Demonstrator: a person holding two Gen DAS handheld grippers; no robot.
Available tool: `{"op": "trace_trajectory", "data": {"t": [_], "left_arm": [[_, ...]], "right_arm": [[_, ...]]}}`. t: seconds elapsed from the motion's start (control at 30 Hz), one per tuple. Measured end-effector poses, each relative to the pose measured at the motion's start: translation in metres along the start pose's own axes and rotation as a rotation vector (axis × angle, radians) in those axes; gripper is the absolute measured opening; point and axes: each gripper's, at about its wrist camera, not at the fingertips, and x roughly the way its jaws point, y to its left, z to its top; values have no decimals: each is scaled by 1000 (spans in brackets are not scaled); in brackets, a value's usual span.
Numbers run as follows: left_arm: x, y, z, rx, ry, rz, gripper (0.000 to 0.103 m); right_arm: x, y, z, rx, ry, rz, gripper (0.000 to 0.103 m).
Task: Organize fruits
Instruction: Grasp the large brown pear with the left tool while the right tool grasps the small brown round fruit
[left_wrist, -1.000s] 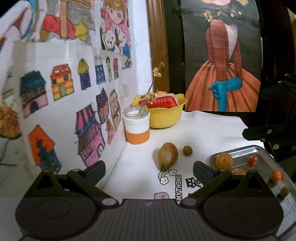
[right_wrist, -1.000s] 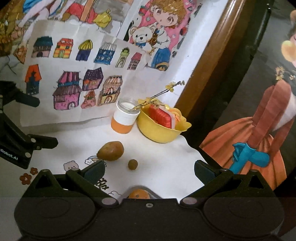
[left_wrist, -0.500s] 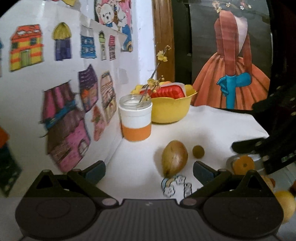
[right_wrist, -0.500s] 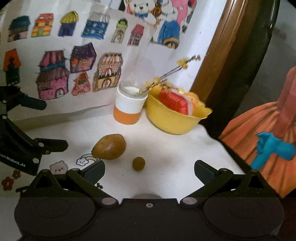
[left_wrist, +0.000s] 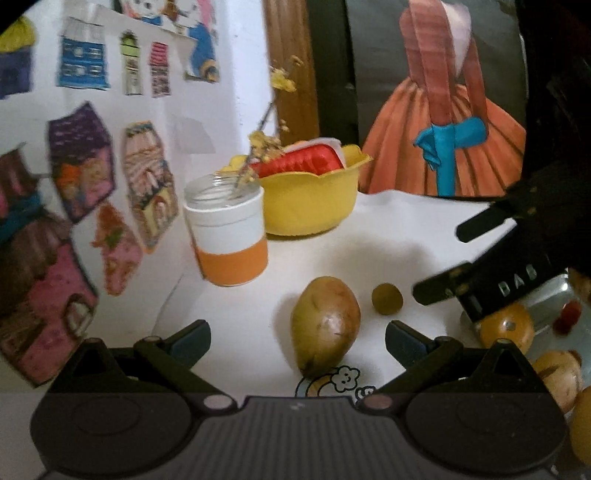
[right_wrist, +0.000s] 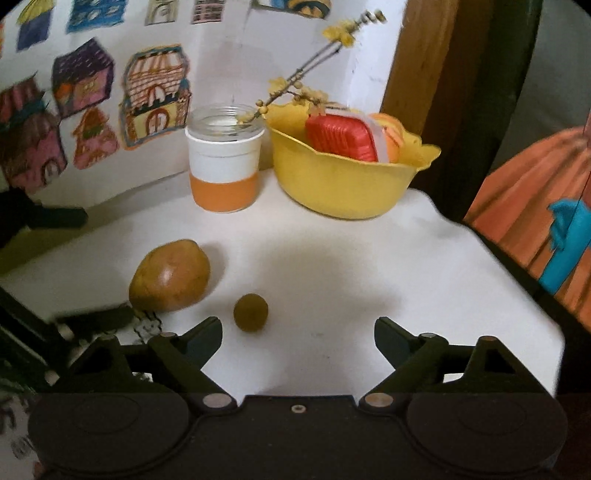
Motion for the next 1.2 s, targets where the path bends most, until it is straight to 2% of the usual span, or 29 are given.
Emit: {"op": "trace_trajectory", "data": {"t": [0.13,0.27,0.43,0.6,0.93,1.2], "left_arm": [[11,-5,-1,31,6,-7,102],[16,-7,-2,44,1,-25,96],[18,-14,-2,74,-7,-29,90],[26,-18,0,95,5,-31,80],[36,-16,6,71,25,-40,59],[34,-16,6,50,38,-37,56]], "right_arm": [[13,-1,5,41,45,28,73],[26,0,10,82,81,54,63],[37,2,16,96,100,70,55],[47,8,20,107,129,82,50],[54,11,25,108,145,88,30],[53,7,25,138,136,98,29]]}}
